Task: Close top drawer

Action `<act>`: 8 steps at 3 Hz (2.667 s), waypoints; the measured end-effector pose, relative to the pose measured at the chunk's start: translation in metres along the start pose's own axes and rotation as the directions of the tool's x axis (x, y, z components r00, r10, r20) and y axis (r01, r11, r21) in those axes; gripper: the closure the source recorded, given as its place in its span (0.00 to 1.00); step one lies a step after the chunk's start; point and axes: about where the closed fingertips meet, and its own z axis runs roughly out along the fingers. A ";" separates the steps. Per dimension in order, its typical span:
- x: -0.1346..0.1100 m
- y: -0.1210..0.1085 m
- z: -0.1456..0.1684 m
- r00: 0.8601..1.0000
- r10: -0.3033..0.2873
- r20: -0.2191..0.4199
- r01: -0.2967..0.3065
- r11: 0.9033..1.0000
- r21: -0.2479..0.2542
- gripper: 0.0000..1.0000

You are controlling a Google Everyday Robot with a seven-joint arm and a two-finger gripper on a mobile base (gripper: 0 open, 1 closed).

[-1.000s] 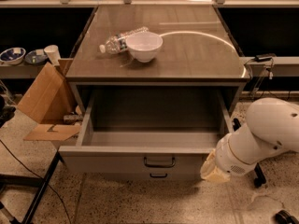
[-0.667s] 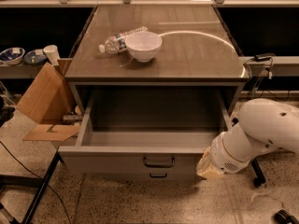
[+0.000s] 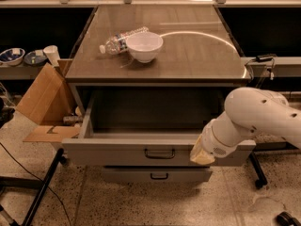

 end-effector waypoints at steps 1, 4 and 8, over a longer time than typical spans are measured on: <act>-0.013 -0.020 -0.008 1.000 -0.004 -0.004 0.004 0.999 0.040 1.00; -0.058 -0.069 0.013 0.999 -0.032 -0.017 0.033 0.998 0.053 1.00; -0.052 -0.125 0.013 0.998 0.037 -0.058 -0.031 0.994 0.109 1.00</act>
Offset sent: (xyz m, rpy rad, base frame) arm 0.0747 0.0269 0.0303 -0.0319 -0.0922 -0.0054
